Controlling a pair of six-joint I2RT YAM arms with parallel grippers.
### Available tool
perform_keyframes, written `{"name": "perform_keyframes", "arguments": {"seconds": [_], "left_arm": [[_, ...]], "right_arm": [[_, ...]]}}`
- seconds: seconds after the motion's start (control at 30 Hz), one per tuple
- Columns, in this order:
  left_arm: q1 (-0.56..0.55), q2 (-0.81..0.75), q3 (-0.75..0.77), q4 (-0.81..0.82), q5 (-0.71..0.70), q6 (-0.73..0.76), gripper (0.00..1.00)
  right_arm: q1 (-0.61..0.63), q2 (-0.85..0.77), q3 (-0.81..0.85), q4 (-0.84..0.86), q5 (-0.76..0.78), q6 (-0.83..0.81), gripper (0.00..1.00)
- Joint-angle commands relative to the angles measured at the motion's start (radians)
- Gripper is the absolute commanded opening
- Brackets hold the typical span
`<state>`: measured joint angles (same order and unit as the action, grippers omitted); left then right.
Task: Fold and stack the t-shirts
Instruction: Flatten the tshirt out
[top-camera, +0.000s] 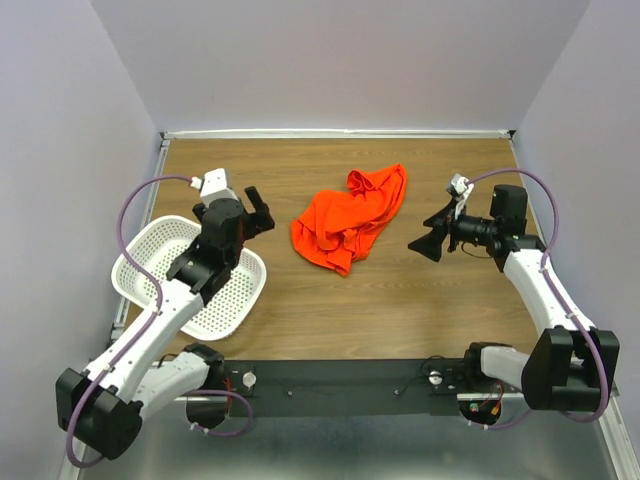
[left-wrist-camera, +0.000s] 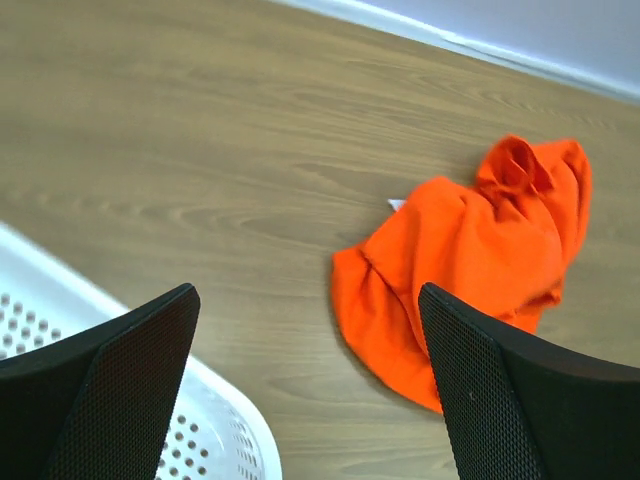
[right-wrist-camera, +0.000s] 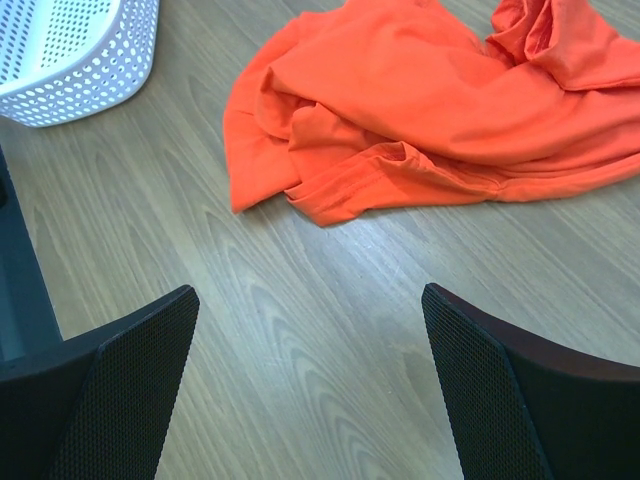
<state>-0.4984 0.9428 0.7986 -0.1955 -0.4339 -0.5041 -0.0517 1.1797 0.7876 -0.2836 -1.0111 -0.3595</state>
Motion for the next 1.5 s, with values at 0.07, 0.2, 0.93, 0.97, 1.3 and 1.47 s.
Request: {"name": "perform_keyframes", "arguments": {"seconds": [0.07, 0.2, 0.93, 0.97, 1.3, 1.47], "left_arm": [[0.178, 0.099, 0.024, -0.309, 0.004, -0.530, 0.98], [0.268, 0.281, 0.063, -0.386, 0.041, -0.557, 0.98], [0.290, 0.551, 0.177, -0.064, 0.222, 0.218, 0.00], [0.290, 0.553, 0.177, -0.017, 0.216, 0.277, 0.00], [0.340, 0.844, 0.417, 0.143, 0.227, 0.751, 0.00], [0.356, 1.003, 0.629, 0.050, 0.114, 0.782, 0.00]], "right_arm": [[0.001, -0.012, 0.010, -0.017, 0.015, -0.003, 1.00], [0.001, -0.031, 0.009, -0.019, 0.037, -0.001, 1.00], [0.001, -0.075, 0.021, -0.019, 0.032, 0.019, 1.00], [0.001, -0.080, 0.022, -0.020, 0.032, 0.024, 1.00], [0.001, -0.146, 0.024, -0.020, -0.023, 0.036, 1.00], [0.001, -0.164, 0.021, -0.020, -0.026, 0.033, 1.00]]}}
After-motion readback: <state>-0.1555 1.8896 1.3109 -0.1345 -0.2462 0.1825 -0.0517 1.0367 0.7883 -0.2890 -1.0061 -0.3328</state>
